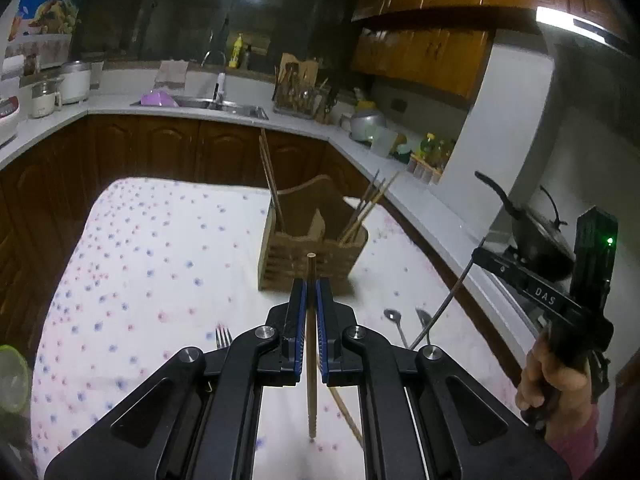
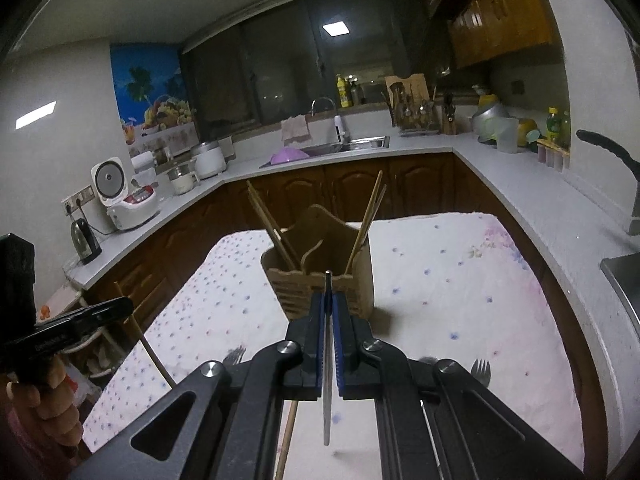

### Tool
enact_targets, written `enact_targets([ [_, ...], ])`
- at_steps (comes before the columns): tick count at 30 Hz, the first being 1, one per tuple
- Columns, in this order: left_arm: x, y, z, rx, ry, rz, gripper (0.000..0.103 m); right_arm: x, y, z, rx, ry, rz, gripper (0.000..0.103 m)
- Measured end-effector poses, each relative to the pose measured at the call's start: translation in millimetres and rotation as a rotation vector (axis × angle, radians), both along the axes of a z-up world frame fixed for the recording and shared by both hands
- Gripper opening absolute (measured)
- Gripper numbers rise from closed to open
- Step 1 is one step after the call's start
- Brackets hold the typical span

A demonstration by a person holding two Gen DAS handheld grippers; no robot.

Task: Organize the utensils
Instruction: 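Carry both chopsticks over the wooden holder and lower them in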

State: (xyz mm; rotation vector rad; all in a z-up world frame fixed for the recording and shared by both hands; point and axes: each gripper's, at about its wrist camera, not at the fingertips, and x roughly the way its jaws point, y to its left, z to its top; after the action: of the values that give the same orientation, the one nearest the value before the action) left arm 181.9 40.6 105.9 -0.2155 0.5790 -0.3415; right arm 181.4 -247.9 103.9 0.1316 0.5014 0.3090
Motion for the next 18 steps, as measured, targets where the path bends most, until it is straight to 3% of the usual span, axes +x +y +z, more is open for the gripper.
enact_targets([
  [18, 68, 13, 76, -0.025, -0.188, 0.085, 0.004, 71, -10, 56, 0.083, -0.138, -0.059, 0.004],
])
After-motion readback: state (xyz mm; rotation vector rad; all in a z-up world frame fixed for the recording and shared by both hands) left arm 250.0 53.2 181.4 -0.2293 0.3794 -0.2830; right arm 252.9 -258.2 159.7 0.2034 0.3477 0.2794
